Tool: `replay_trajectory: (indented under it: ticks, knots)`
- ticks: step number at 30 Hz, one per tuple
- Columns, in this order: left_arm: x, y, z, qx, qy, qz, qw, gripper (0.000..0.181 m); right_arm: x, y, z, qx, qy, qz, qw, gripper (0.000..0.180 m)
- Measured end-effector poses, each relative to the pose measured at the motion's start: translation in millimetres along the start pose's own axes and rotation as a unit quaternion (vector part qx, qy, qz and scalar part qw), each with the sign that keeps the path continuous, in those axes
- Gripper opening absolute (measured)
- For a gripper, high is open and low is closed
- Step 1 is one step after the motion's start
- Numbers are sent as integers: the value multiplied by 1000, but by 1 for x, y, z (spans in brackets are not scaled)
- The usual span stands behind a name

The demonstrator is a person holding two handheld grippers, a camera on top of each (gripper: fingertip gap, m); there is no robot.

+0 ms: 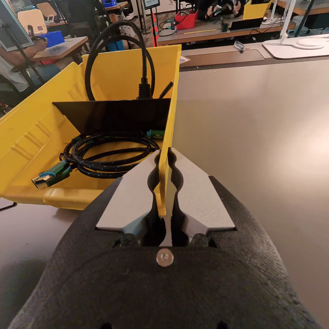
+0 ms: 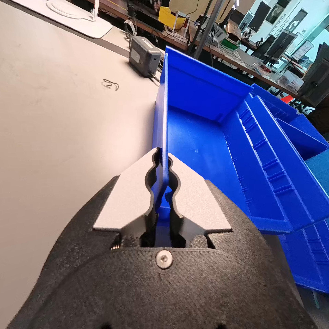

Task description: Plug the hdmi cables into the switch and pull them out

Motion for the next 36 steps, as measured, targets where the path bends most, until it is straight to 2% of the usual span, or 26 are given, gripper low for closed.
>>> replay_trajectory:
  ticks: [17, 20, 23, 26, 29, 33, 35, 36]
  knots:
    - [-14, -14, 27, 11, 13, 23, 1000, 5, 3, -3, 7, 4, 0, 0, 1000, 5]
    - [-13, -12, 20, 13, 9, 38, 999, 6, 8, 3, -9, 17, -10, -9, 1000, 14]
    - [-8, -10, -5, 47, 8, 58, 997, 19, 11, 7, -40, 50, -19, -13, 998, 25]
    - [-8, -12, -30, 67, 22, 59, 996, 23, -3, 5, -68, 82, -66, -28, 994, 25]
    - [-13, -23, -47, 88, 50, 31, 994, 28, -35, -2, -77, 99, -148, -42, 983, 24]
    - [-33, -36, -45, 69, 62, -24, 995, 38, -86, -3, -49, 78, -252, -65, 962, 24]
    - [-52, -39, -34, 30, 45, -53, 997, 46, -106, 3, -27, 31, -289, -84, 953, 24]
    - [-61, -40, -27, 11, 40, -67, 997, 51, -112, 3, -21, 5, -283, -105, 953, 28]
Point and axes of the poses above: each gripper's, where its closed fingertips meet, z out along the fingers, y out of its underside, x = y × z across the jaws, the point moved 8 cm from there along -z, back along the fingers, and after that the axes turned 12 degrees about -x, right-handed, at the moved point
